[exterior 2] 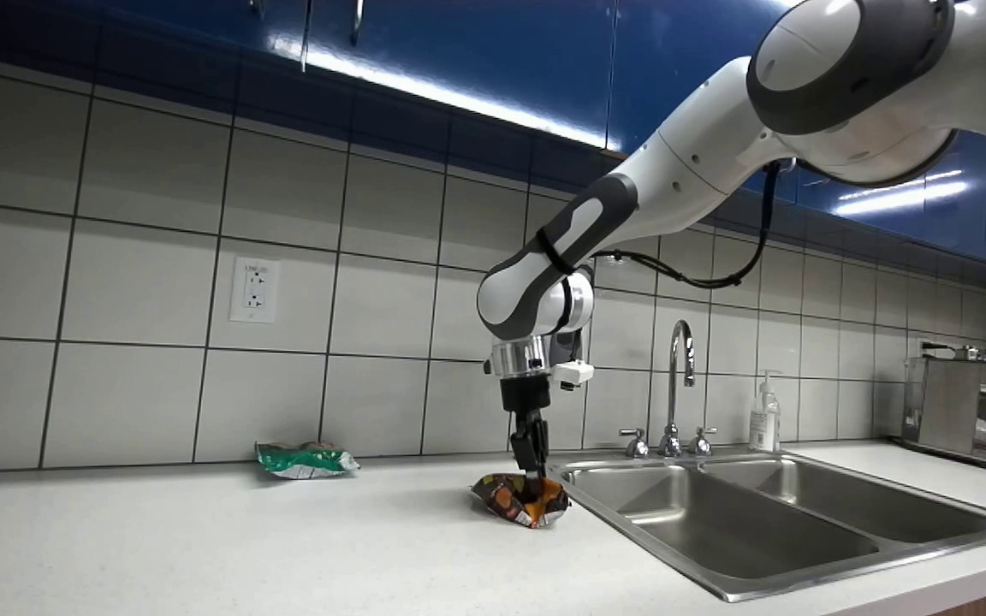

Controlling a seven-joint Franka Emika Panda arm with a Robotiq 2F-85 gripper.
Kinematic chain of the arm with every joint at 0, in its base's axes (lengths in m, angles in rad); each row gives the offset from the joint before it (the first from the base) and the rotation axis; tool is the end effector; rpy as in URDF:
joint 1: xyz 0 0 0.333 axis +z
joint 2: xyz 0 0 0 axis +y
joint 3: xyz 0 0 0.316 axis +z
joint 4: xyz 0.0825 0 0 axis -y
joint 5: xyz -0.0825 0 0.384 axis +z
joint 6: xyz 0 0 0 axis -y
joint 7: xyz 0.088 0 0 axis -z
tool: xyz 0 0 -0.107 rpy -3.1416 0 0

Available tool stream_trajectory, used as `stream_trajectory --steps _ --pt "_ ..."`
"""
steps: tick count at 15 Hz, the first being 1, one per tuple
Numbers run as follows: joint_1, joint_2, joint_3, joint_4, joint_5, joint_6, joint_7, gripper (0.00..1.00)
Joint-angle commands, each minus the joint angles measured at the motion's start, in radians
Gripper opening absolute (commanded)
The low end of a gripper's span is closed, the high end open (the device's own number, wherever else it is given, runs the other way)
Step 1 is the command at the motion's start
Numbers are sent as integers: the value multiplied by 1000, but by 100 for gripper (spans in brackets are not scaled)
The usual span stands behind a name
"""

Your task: Pick the black packet of crisps and put it in the sink

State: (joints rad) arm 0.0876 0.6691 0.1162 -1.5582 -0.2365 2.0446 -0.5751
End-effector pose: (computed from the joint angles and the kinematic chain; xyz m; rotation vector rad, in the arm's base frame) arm 0.6738 0.1154 0.2422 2.7416 1.3028 -0.2978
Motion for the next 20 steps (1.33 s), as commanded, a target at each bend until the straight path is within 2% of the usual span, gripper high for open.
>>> stream_trajectory --steps 1,10,20 --pt "-3 13 5 32 -17 -13 -25 0" --pt "-5 -26 -18 9 -18 -12 34 0" --pt "-35 -171 -100 -162 -18 8 228 0"
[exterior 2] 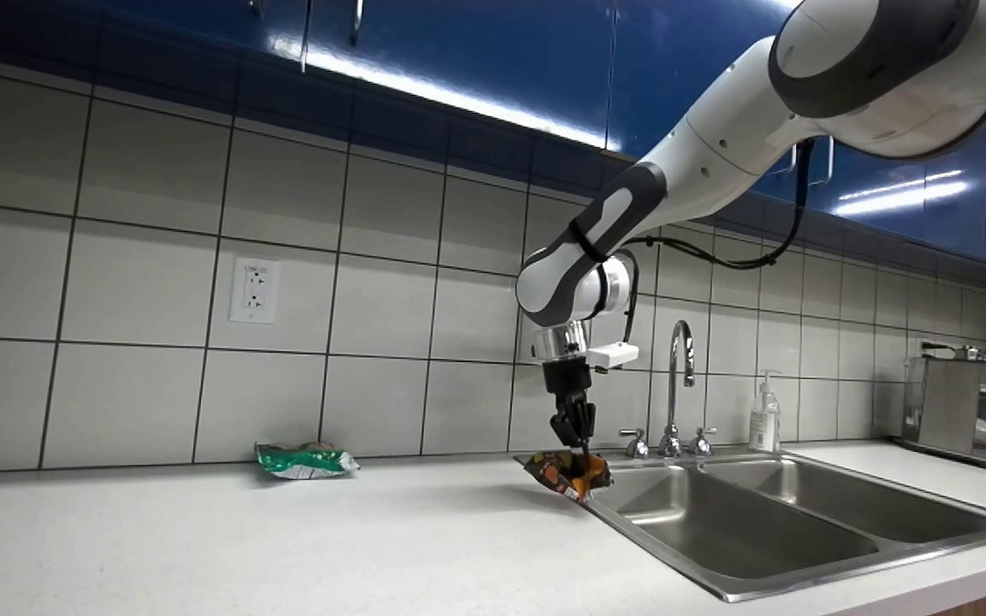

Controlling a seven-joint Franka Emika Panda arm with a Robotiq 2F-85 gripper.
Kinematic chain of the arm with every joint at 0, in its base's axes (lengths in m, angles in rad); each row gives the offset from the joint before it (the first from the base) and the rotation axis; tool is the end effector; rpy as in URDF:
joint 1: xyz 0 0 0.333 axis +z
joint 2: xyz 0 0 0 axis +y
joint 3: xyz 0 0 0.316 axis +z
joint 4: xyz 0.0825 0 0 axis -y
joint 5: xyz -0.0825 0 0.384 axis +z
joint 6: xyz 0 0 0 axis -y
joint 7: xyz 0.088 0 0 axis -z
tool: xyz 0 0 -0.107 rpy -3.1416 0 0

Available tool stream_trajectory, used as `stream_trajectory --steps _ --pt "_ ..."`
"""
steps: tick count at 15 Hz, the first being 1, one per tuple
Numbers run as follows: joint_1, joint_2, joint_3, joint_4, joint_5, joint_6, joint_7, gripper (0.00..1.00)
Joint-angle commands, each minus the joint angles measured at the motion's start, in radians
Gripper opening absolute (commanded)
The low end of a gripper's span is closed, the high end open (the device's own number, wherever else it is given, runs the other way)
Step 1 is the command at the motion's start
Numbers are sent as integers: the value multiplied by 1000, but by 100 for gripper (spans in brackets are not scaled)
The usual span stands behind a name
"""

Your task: Pick the black packet of crisps and put it in the sink

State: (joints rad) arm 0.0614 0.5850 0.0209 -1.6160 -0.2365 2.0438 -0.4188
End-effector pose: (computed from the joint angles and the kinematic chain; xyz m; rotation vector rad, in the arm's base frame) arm 0.6721 0.0408 0.2730 2.8251 0.9099 -0.2765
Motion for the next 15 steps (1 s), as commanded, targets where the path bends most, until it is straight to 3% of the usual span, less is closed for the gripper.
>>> stream_trajectory --steps 1,15 --pt "-8 -102 -12 -128 -22 11 96 0" --pt "-46 -302 -83 -427 -40 28 287 0"
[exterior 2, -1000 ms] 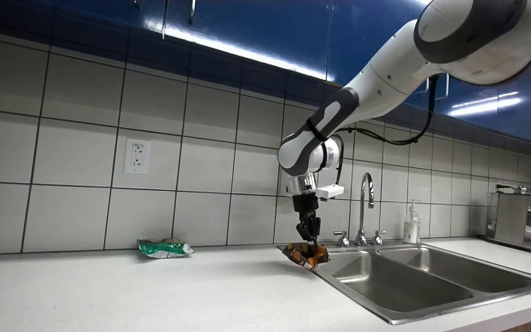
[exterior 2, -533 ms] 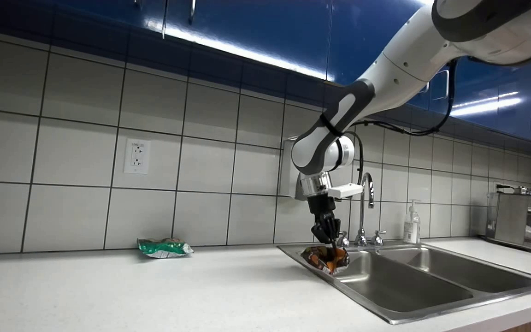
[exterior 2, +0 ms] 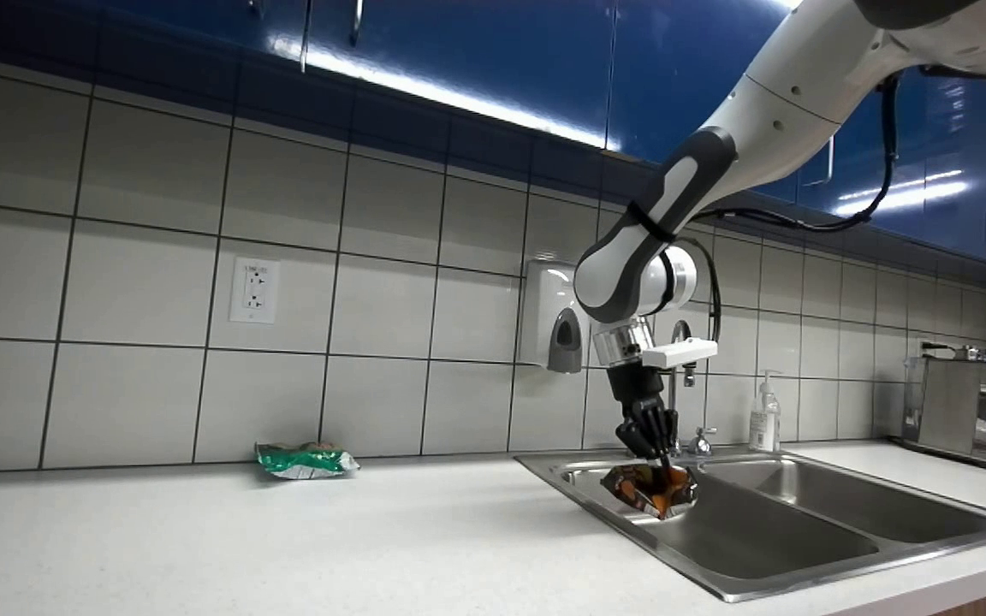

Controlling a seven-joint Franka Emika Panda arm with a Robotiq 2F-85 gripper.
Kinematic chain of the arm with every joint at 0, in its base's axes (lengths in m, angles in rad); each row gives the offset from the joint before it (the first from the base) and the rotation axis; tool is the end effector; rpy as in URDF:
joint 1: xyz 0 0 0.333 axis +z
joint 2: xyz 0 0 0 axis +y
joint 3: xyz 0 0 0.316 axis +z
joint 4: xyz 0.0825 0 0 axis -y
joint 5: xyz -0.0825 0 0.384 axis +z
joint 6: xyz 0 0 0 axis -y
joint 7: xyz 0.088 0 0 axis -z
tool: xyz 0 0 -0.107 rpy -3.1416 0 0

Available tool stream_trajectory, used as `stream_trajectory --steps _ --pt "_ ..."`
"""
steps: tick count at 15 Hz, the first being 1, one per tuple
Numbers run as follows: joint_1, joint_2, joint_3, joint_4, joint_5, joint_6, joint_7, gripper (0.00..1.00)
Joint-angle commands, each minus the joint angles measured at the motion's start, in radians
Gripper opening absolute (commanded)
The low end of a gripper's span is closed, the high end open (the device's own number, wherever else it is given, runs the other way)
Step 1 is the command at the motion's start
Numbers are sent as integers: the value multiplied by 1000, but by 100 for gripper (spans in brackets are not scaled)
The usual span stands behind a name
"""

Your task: Pick the black packet of crisps and put it in the sink

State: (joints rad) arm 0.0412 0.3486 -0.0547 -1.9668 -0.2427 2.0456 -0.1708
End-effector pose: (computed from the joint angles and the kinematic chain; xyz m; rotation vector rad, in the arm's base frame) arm 0.5810 -0.0202 0.2774 2.8863 0.4345 -0.4242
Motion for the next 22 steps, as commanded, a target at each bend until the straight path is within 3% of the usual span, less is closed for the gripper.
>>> stream_trajectory --steps 1,8,13,22 --pt "-35 -69 -16 -85 -37 30 41 0" --pt "-120 -34 -78 -92 -45 65 18 0" --pt "-180 69 -108 -35 -26 115 8 0" --pt "-192 287 -89 97 -8 213 8 0"
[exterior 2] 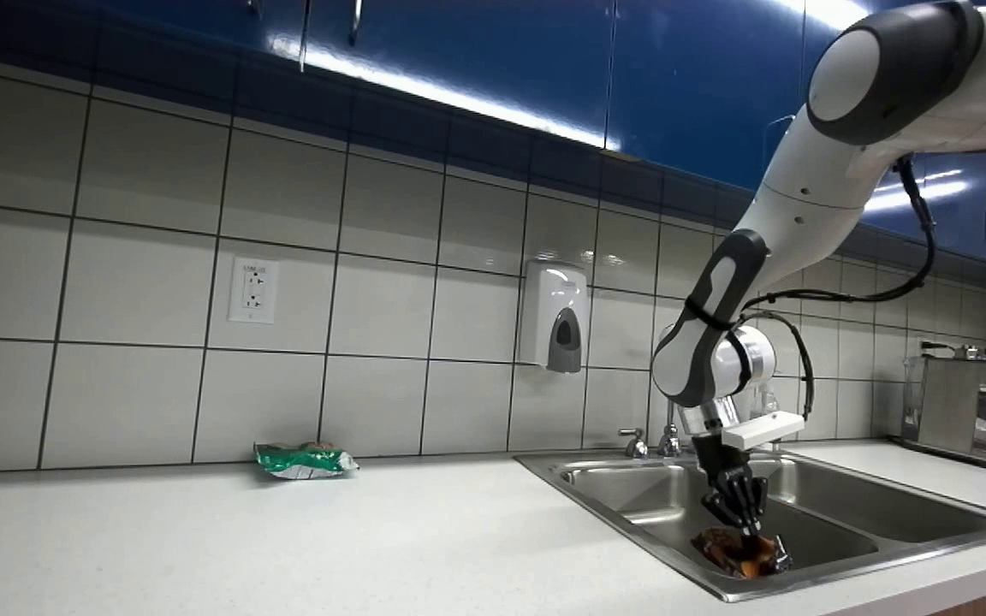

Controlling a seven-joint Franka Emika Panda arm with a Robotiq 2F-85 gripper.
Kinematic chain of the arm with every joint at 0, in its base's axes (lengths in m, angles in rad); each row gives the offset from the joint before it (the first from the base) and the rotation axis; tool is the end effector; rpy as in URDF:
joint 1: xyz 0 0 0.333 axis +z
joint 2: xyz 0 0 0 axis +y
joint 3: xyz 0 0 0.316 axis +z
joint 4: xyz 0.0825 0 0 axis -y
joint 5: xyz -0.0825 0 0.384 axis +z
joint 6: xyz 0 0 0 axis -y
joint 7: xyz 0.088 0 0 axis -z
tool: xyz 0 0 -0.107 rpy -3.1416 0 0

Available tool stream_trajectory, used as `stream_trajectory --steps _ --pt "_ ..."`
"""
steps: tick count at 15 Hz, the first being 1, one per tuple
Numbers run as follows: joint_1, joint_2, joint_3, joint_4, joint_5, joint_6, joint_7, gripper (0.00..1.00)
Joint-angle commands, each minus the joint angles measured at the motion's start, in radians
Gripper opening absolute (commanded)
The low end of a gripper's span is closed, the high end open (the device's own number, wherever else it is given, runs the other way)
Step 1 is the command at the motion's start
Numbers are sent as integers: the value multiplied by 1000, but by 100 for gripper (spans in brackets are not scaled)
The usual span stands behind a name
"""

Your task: Pick the black packet of crisps and put it in the sink

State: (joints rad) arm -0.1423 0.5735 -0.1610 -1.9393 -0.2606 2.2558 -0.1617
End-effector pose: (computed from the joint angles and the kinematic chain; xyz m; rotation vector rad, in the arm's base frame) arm 0.5644 -0.1830 0.1711 2.9020 0.0936 -0.4546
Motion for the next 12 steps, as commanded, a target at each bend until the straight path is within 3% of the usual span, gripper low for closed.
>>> stream_trajectory --steps 1,7,8,9,12 --pt "-7 77 19 81 9 5 -1 0" --pt "-4 119 24 113 12 10 3 0" --pt "-3 120 23 115 13 8 5 7" --pt "-2 119 23 117 16 -4 9 28" --pt "1 111 26 114 16 -14 4 40"
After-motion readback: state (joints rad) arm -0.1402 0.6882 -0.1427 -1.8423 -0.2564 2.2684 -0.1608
